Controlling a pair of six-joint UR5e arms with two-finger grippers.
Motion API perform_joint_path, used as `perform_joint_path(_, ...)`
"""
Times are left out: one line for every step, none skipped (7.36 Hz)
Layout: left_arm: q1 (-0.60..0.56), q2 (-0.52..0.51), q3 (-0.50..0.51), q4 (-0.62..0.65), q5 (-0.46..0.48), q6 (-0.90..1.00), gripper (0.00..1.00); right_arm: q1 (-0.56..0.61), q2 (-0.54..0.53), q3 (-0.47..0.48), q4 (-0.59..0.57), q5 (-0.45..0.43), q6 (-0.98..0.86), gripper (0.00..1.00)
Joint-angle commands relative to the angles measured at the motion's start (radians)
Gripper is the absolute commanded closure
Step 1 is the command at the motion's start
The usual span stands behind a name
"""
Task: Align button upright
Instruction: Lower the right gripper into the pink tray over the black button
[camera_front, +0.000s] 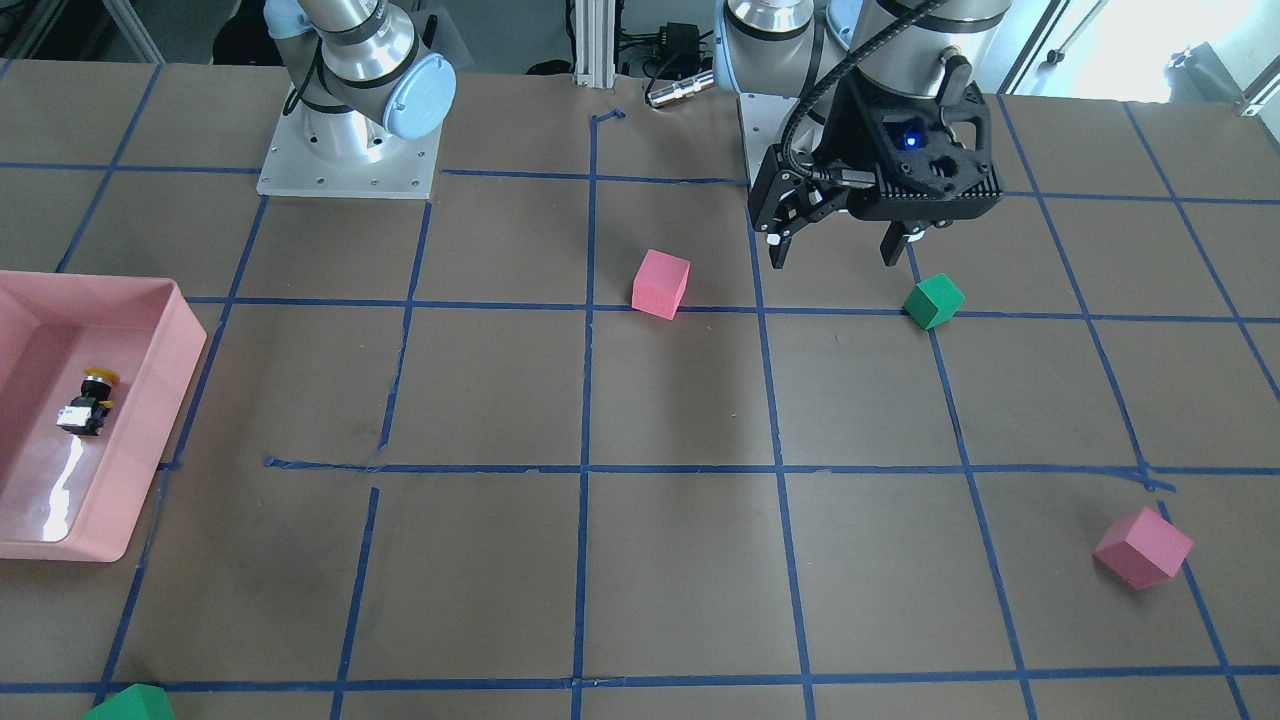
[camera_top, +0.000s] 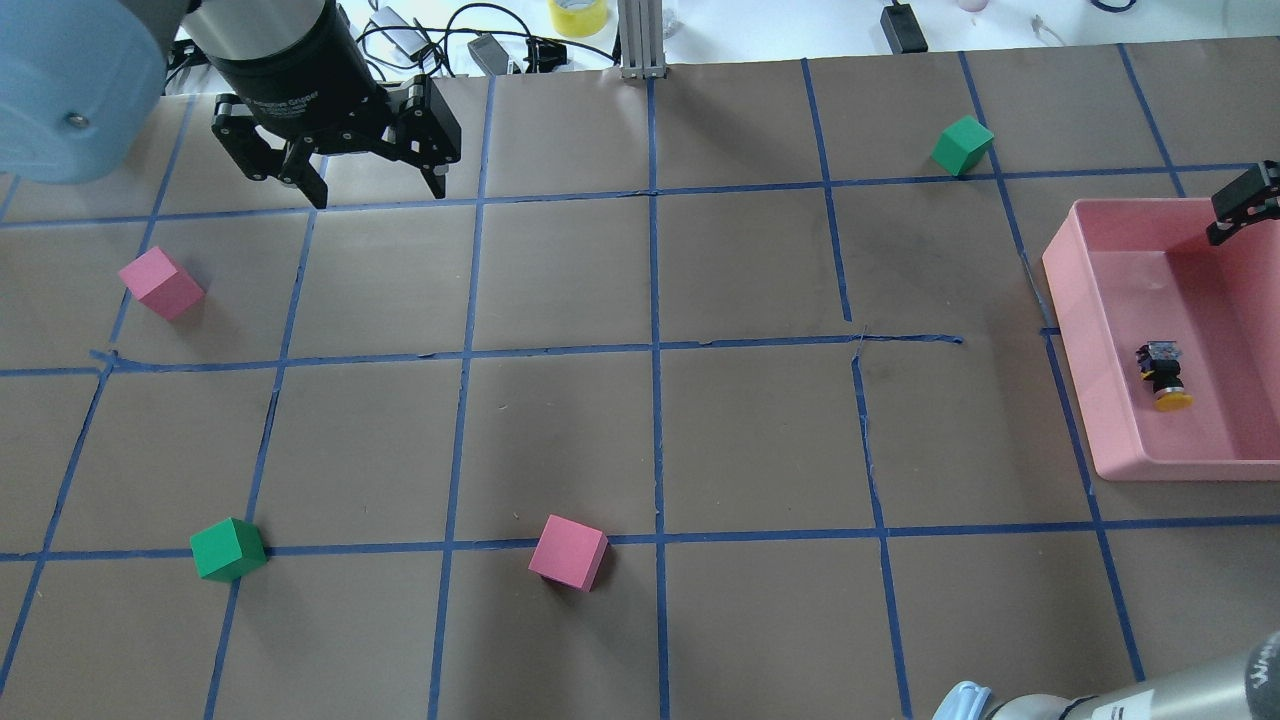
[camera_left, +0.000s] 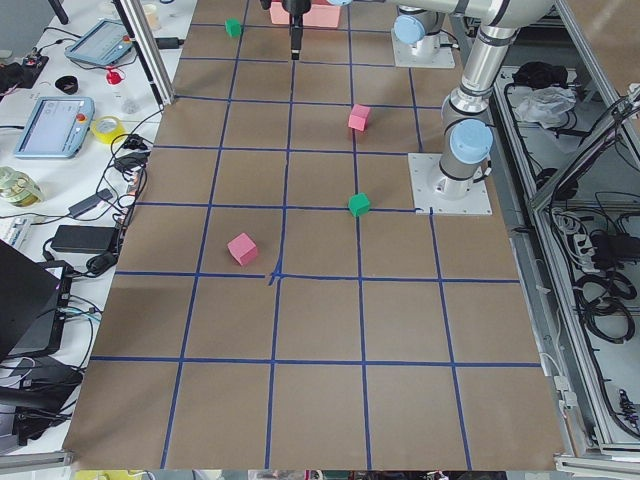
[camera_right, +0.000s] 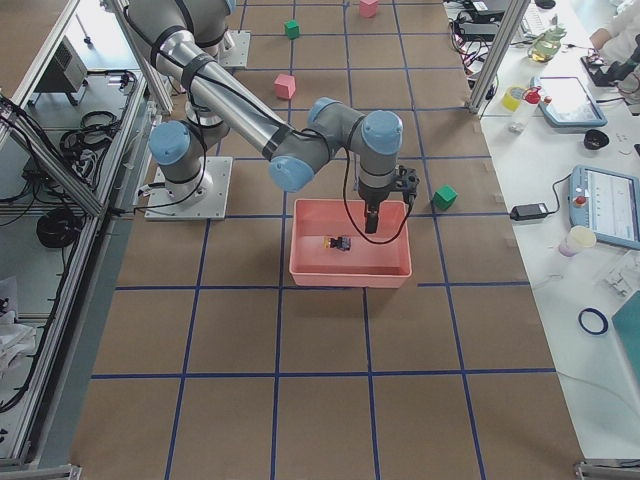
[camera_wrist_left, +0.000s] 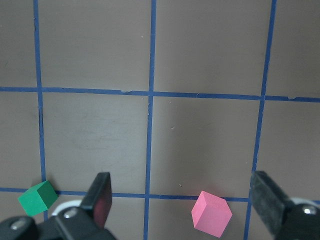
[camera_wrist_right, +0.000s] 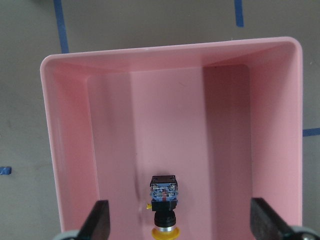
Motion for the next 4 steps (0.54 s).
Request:
perform_joint_path(0.000, 0.000, 0.000, 0.000, 0.000, 0.000, 0.00, -0.002, 0.011, 0.003, -0.013, -0.003, -0.011, 0.00)
perform_joint_path(0.000, -0.002, 0.000, 0.000, 0.000, -0.003, 0.00, -0.002, 0.028, 0.005, -0.016, -0.004, -0.013, 0.00)
perform_joint_path(0.001, -0.002, 0.000, 0.000, 0.000, -0.008, 0.00, -0.002, 0.038, 0.008, -0.048, -0.012, -0.010, 0.00)
perform_joint_path(0.000, -0.002, -0.002, 0.002, 0.000, -0.009, 0.00, -0.002, 0.061, 0.023, -0.058, -0.011, -0.002, 0.00)
